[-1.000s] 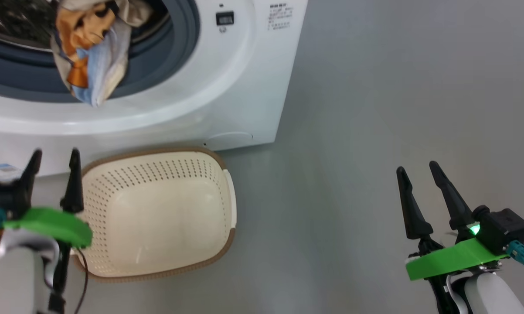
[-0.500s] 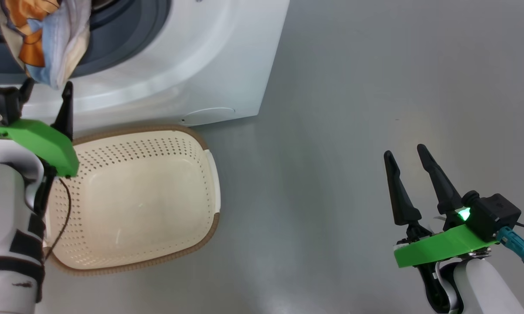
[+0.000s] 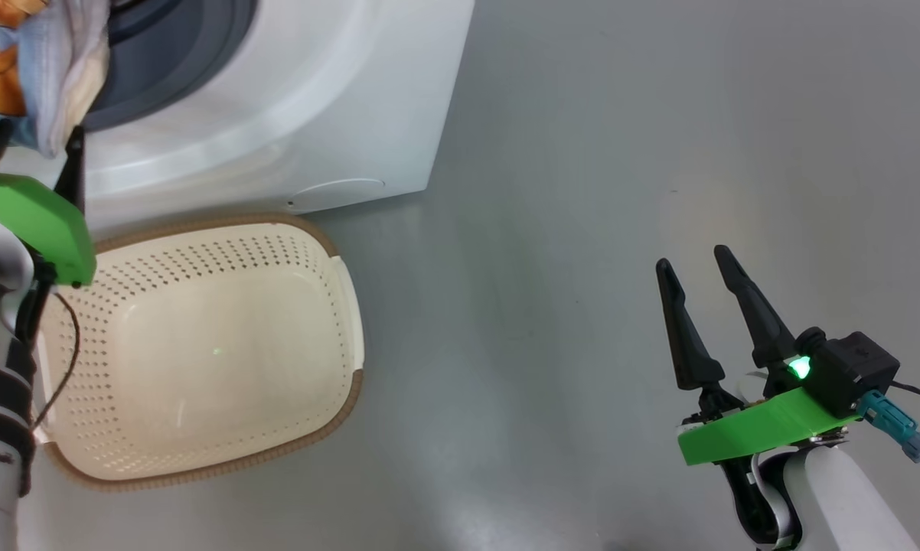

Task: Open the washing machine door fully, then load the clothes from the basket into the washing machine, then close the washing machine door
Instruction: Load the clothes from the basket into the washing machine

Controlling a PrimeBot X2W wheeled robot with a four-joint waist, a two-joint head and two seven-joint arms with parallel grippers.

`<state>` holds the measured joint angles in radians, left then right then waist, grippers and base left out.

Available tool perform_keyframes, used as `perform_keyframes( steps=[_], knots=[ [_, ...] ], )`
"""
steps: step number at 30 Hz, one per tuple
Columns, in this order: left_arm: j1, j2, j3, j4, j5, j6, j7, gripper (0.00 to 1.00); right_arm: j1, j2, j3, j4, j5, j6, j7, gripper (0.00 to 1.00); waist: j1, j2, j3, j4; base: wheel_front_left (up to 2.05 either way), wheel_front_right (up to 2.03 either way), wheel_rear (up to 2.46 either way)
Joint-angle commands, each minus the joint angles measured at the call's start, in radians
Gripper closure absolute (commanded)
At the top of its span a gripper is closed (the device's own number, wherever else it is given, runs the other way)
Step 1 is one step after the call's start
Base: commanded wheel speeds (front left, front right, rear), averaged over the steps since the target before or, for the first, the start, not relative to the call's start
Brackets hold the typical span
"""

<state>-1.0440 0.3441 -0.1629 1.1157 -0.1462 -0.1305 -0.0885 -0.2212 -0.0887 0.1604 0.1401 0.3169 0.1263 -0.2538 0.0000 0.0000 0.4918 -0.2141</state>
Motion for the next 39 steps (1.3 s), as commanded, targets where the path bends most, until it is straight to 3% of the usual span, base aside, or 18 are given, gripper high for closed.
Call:
perform_keyframes(
  steps=[1, 6, 8, 9, 10, 11, 12, 27, 39],
  knots=[
    [-0.034, 0.055, 0.012, -0.001, 0.007, 0.009, -0.014, 0.00, -0.011, -0.002, 0.025, -0.022, 0.004, 0.004, -0.008, 0.00, 0.0000, 0.0000, 0.010, -0.011, 0.00, 0.00, 0.00],
    [-0.071, 0.068, -0.005, 0.050, 0.017, 0.015, -0.029, 0.00, -0.016, -0.002, 0.028, -0.022, 0.005, 0.004, -0.008, 0.00, 0.0000, 0.0000, 0.021, -0.025, 0.00, 0.00, 0.00],
    [-0.085, 0.074, -0.011, 0.068, 0.020, 0.017, -0.034, 0.52, -0.015, -0.001, 0.028, -0.023, 0.005, 0.004, -0.008, 0.00, 0.0000, 0.0000, 0.023, -0.029, 0.00, 0.00, 0.00],
    [-0.092, 0.076, -0.013, 0.075, 0.021, 0.019, -0.037, 0.64, -0.015, -0.001, 0.029, -0.023, 0.005, 0.004, -0.008, 0.00, 0.0000, 0.0000, 0.024, -0.031, 0.00, 0.00, 0.00],
    [-0.098, 0.078, -0.017, 0.083, 0.023, 0.022, -0.040, 0.85, -0.015, -0.001, 0.029, -0.023, 0.005, 0.004, -0.008, 0.00, 0.0000, 0.0000, 0.025, -0.033, 0.00, 0.00, 0.00],
    [-0.103, 0.080, -0.020, 0.089, 0.024, 0.023, -0.043, 0.96, -0.015, 0.000, 0.030, -0.023, 0.005, 0.004, -0.008, 0.00, 0.0000, 0.0000, 0.025, -0.035, 0.00, 0.00, 0.00],
    [-0.108, 0.082, -0.022, 0.096, 0.024, 0.023, -0.045, 1.00, -0.016, 0.000, 0.031, -0.023, 0.005, 0.004, -0.008, 0.00, 0.0000, 0.0000, 0.026, -0.037, 0.00, 0.00, 0.00],
    [-0.244, 0.071, -0.005, 0.118, -0.025, 0.037, -0.122, 1.00, -0.031, 0.015, 0.042, -0.030, 0.008, 0.004, -0.008, 0.00, 0.0000, 0.0000, 0.065, -0.053, 0.00, 0.00, 0.00],
    [-0.399, 0.105, 0.011, 0.140, -0.054, 0.082, -0.097, 1.00, -0.064, 0.036, 0.084, -0.030, 0.031, 0.004, -0.008, 0.00, 0.0000, 0.0000, 0.151, -0.128, 0.00, 0.00, 0.00]
  ],
)
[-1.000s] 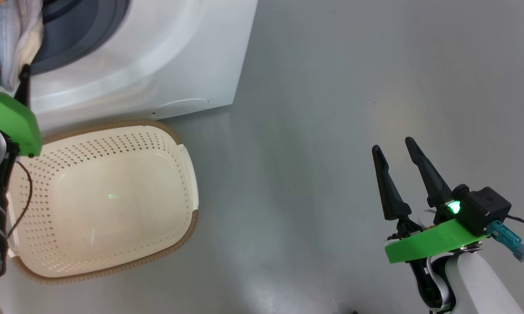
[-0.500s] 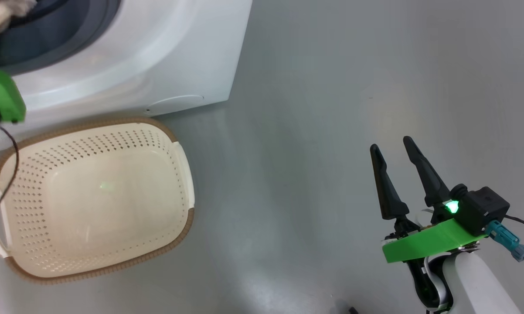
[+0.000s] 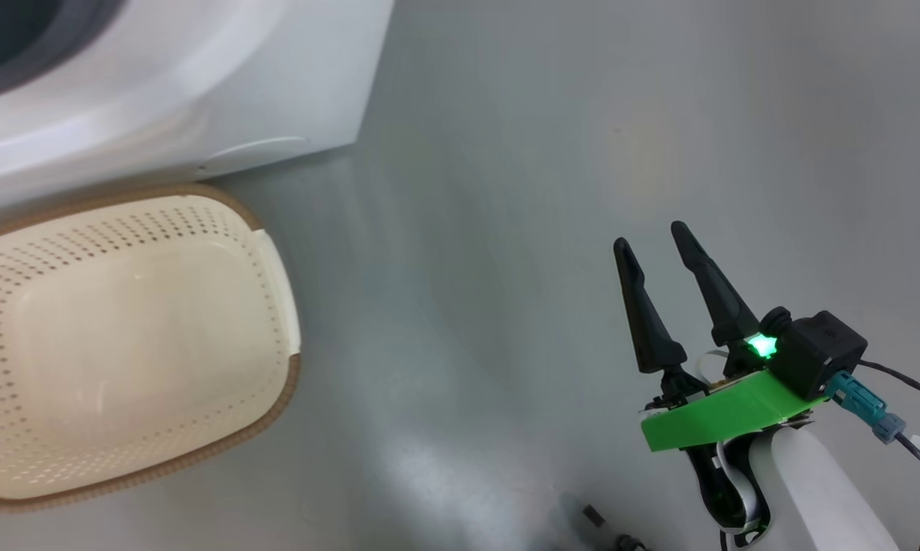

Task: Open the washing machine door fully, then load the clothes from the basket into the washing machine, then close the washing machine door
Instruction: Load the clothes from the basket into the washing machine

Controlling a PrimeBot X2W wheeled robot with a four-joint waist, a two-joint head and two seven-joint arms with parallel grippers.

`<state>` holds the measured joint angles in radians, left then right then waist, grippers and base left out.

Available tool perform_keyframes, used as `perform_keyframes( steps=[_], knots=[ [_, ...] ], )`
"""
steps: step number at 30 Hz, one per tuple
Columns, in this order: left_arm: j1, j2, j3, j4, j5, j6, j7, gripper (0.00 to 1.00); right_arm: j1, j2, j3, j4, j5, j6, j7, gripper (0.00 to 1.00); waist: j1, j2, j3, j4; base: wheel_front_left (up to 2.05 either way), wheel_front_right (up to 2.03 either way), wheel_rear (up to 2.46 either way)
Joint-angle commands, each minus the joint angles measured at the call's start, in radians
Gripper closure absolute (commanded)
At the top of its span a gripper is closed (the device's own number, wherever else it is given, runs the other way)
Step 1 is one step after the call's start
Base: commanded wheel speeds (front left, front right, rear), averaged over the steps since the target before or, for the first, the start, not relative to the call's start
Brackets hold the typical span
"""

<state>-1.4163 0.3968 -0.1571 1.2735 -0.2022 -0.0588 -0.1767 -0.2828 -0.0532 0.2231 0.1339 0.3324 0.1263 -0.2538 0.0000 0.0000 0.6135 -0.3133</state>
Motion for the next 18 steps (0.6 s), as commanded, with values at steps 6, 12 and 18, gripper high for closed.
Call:
perform_keyframes(
  steps=[6, 12, 18],
  knots=[
    [-0.083, 0.091, 0.007, -0.073, 0.010, 0.066, -0.072, 1.00, -0.011, 0.002, 0.032, -0.029, 0.036, 0.004, -0.008, 0.00, 0.0000, 0.0000, 0.060, -0.061, 0.00, 0.00, 0.00],
    [-0.043, 0.121, 0.024, -0.194, 0.011, 0.085, -0.084, 1.00, -0.018, 0.003, 0.045, -0.039, 0.064, 0.004, -0.008, 0.00, 0.0000, 0.0000, 0.078, -0.086, 0.00, 0.00, 0.00],
    [-0.022, 0.133, 0.008, -0.069, 0.009, 0.055, -0.050, 1.00, -0.010, 0.003, 0.050, -0.042, 0.076, 0.004, -0.008, 0.00, 0.0000, 0.0000, 0.076, -0.094, 0.00, 0.00, 0.00]
  ],
)
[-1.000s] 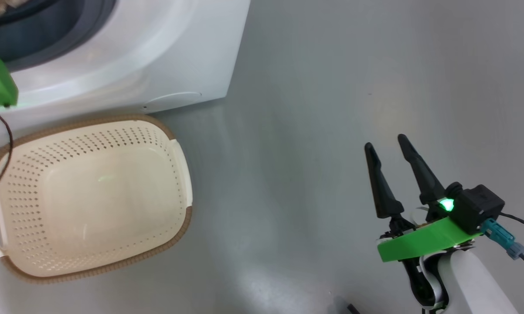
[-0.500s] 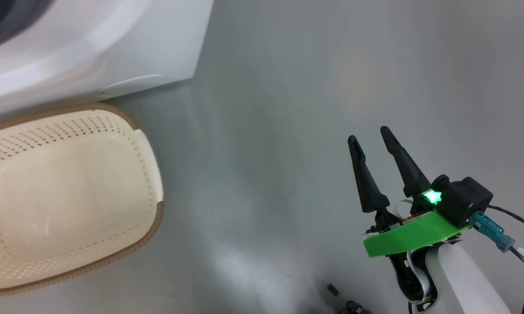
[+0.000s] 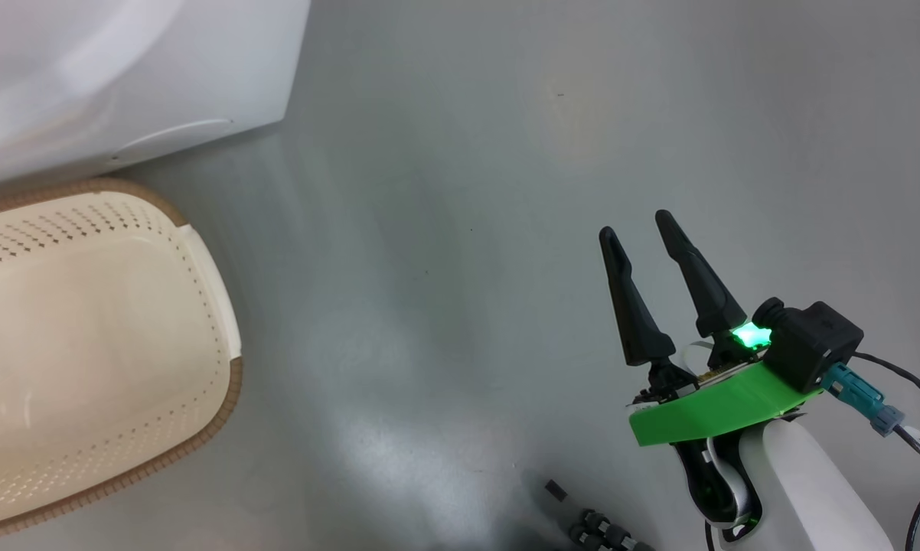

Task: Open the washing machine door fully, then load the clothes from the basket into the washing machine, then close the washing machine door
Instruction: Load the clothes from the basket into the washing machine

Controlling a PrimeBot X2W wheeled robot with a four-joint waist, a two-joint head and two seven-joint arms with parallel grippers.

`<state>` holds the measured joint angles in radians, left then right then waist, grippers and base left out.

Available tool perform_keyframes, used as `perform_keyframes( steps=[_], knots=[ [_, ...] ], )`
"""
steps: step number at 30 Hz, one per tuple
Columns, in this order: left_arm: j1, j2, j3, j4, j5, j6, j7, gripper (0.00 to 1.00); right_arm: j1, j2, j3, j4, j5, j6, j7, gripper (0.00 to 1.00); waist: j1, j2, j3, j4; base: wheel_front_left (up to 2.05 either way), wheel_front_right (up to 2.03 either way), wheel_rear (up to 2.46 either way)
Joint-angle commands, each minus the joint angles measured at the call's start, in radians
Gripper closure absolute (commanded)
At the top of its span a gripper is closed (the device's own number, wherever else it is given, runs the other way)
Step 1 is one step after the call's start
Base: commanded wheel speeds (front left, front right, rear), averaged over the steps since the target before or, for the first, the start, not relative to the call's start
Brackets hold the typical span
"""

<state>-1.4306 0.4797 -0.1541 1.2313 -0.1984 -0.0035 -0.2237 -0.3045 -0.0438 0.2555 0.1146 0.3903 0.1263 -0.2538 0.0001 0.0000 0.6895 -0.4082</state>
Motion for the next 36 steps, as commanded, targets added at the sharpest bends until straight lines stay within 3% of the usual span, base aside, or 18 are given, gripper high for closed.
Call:
perform_keyframes(
  steps=[1, 5, 8, 9, 11, 12, 13, 14, 27, 36],
  knots=[
    [-0.017, 0.054, 0.000, -0.017, 0.009, -0.002, 0.005, 1.00, 0.012, -0.007, 0.017, -0.024, 0.019, 0.004, -0.008, 0.00, -0.0001, 0.0000, -0.001, 0.001, 0.00, 0.00, 0.00],
    [-0.047, 0.058, -0.031, 0.012, 0.028, -0.015, 0.051, 1.00, 0.020, -0.007, 0.014, -0.022, 0.017, 0.004, -0.008, 0.00, -0.0001, 0.0000, -0.010, 0.012, 0.00, 0.00, 0.00],
    [-0.062, 0.057, -0.050, 0.030, 0.038, -0.022, 0.108, 0.73, 0.022, -0.007, 0.016, -0.020, 0.017, 0.004, -0.008, 0.00, -0.0001, 0.0000, -0.019, 0.020, 0.00, 0.00, 0.00],
    [-0.062, 0.055, -0.053, 0.036, 0.037, -0.026, 0.136, 0.60, 0.022, -0.007, 0.018, -0.019, 0.016, 0.004, -0.008, 0.00, -0.0001, 0.0000, -0.024, 0.023, 0.00, 0.00, 0.00],
    [-0.057, 0.054, -0.069, 0.044, 0.045, -0.030, 0.188, 0.52, 0.023, -0.006, 0.021, -0.017, 0.014, 0.004, -0.008, 0.00, -0.0001, 0.0000, -0.032, 0.026, 0.00, 0.00, 0.00],
    [-0.053, 0.051, -0.069, 0.048, 0.041, -0.034, 0.221, 0.38, 0.023, -0.006, 0.022, -0.016, 0.013, 0.004, -0.008, 0.00, -0.0001, 0.0000, -0.036, 0.028, 0.00, 0.00, 0.00],
    [-0.049, 0.047, -0.069, 0.050, 0.036, -0.039, 0.246, 0.11, 0.023, -0.006, 0.021, -0.015, 0.011, 0.004, -0.008, 0.00, -0.0001, 0.0000, -0.039, 0.030, 0.00, 0.00, 0.00],
    [-0.048, 0.043, -0.070, 0.051, 0.034, -0.039, 0.254, 0.02, 0.022, -0.006, 0.020, -0.014, 0.010, 0.004, -0.008, 0.00, -0.0001, 0.0000, -0.042, 0.032, 0.00, 0.00, 0.00],
    [-0.031, 0.012, -0.045, 0.054, -0.026, -0.056, 0.179, 0.00, 0.017, -0.006, 0.003, -0.010, -0.004, 0.004, -0.008, 0.00, -0.0001, 0.0000, -0.068, 0.050, 0.00, 0.00, 0.00],
    [0.057, -0.042, 0.006, 0.046, -0.111, -0.092, -0.006, 0.00, 0.023, -0.006, -0.024, -0.005, -0.032, 0.004, -0.008, 0.00, -0.0001, 0.0000, -0.122, 0.091, 0.00, 0.00, 0.00]
  ],
)
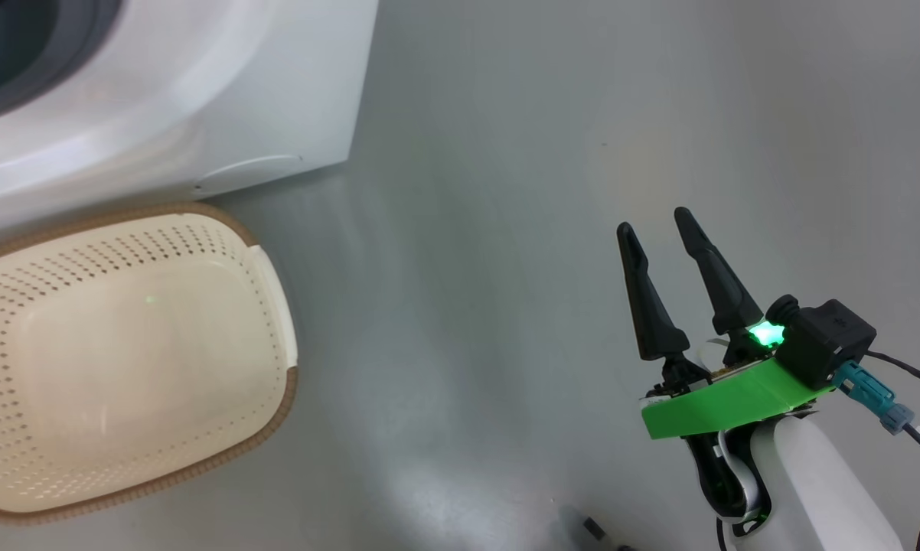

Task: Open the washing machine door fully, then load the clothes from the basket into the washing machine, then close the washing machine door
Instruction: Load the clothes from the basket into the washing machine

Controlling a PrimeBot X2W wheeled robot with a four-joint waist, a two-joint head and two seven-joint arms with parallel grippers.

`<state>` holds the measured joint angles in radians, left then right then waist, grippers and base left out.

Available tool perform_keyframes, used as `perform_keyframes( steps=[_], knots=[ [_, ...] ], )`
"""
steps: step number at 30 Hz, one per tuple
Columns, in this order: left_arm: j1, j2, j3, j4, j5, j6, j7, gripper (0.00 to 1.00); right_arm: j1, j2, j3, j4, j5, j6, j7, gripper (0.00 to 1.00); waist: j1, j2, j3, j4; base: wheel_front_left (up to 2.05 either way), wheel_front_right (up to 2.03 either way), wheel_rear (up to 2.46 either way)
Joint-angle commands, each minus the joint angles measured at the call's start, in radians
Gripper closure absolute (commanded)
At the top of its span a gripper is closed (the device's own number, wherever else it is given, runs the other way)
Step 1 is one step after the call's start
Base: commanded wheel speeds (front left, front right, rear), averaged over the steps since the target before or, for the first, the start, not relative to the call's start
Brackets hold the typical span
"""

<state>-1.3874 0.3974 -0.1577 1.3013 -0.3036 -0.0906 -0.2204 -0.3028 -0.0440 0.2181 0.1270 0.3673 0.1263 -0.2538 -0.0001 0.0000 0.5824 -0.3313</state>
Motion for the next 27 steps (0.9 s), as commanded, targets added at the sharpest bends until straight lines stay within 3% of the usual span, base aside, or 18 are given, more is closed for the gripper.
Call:
perform_keyframes(
  steps=[1, 6, 11, 27],
  knots=[
    [0.028, 0.037, 0.014, -0.027, -0.012, -0.008, -0.019, 0.00, 0.021, -0.006, 0.011, -0.017, -0.014, 0.004, -0.008, 0.00, 0.0001, 0.0000, -0.023, 0.018, 0.00, 0.00, 0.00],
    [0.110, 0.014, 0.033, -0.068, -0.035, -0.007, -0.040, 0.00, 0.026, -0.021, -0.002, -0.016, -0.026, 0.004, -0.008, 0.00, 0.0001, 0.0000, -0.067, 0.043, 0.00, 0.00, 0.00],
    [0.223, 0.000, 0.077, -0.205, -0.048, 0.017, -0.041, 0.00, 0.034, -0.043, -0.012, -0.011, -0.029, 0.004, -0.008, 0.00, 0.0001, 0.0000, -0.116, 0.065, 0.00, 0.00, 0.00],
    [0.619, -0.097, 0.180, -0.513, 0.018, 0.054, -0.041, 0.00, 0.115, -0.100, -0.054, 0.010, -0.025, 0.004, -0.008, 0.00, 0.0001, 0.0000, -0.289, 0.147, 0.00, 0.00, 0.00]
  ],
)
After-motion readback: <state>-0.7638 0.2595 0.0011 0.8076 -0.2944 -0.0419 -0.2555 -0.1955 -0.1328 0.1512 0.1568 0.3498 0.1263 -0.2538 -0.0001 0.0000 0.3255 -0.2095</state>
